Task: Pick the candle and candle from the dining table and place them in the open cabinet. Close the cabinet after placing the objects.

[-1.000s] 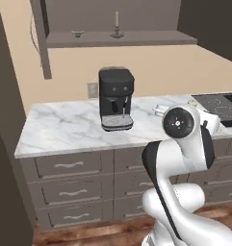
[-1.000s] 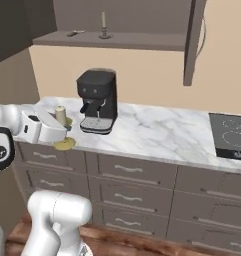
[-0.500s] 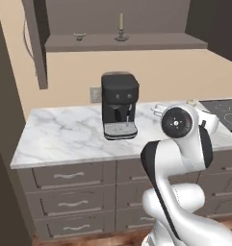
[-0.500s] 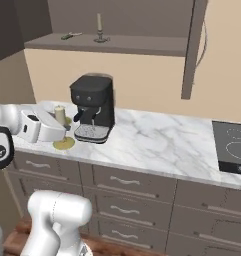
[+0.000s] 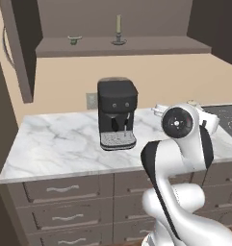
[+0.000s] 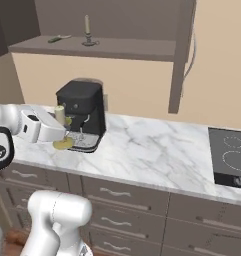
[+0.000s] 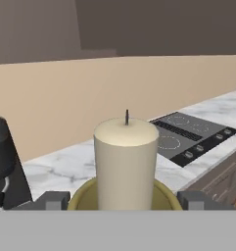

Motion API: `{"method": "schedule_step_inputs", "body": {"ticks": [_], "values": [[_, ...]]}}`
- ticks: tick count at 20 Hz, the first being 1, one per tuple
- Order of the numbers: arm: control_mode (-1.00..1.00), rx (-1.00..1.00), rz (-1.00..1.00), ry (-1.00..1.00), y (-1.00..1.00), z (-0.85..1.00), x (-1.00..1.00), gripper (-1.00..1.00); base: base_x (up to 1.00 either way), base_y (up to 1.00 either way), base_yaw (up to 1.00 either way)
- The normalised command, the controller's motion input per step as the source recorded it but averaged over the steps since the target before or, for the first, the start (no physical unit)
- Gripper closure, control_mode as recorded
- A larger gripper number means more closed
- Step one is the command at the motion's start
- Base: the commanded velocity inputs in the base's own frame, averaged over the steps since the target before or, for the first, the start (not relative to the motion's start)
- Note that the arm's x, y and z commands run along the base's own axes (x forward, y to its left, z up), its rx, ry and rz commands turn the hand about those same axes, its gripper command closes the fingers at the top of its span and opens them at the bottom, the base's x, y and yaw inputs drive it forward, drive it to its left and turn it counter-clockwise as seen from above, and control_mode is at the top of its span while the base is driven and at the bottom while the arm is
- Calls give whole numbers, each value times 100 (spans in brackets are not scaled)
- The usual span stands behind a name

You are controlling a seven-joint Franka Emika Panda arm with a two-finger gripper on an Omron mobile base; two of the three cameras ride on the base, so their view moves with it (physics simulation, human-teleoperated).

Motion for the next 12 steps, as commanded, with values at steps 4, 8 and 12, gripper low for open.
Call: {"method": "schedule_step_inputs", "body": {"ticks": [4,8,12], "values": [[100,0,0,0,0,0,0,100,56,-25,0],[100,0,0,0,0,0,0,100,53,-20,0],[100,0,0,0,0,0,0,100,47,-17,0]]}}
